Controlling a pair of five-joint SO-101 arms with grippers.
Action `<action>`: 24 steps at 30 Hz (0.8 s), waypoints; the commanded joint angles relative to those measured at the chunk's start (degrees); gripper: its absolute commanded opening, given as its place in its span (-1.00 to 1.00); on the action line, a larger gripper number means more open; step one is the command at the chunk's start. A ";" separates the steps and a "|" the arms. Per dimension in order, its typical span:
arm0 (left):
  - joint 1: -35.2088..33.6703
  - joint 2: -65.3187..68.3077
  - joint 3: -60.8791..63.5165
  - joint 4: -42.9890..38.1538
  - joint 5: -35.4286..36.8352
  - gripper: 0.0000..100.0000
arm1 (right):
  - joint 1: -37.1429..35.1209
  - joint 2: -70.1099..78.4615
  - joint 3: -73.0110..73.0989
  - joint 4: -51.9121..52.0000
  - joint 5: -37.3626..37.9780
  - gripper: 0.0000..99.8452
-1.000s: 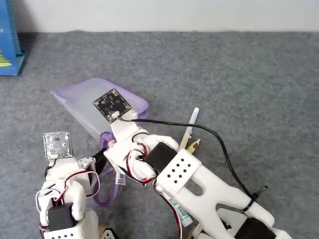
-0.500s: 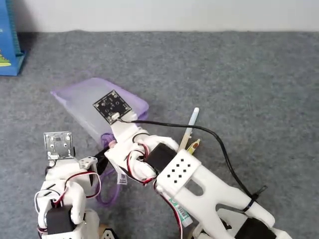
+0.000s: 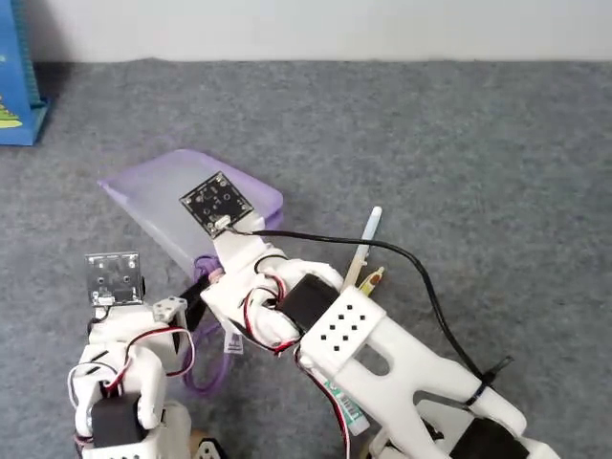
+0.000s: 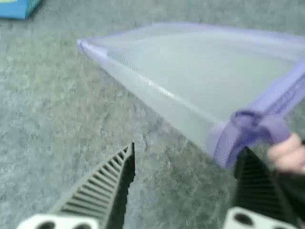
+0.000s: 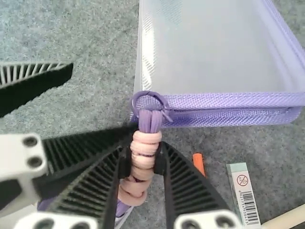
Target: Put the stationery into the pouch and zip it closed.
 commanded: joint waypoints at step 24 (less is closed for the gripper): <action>-0.18 -0.26 2.33 -7.12 -3.34 -0.98 | 14.81 -12.18 0.62 3.82 2.81 -0.98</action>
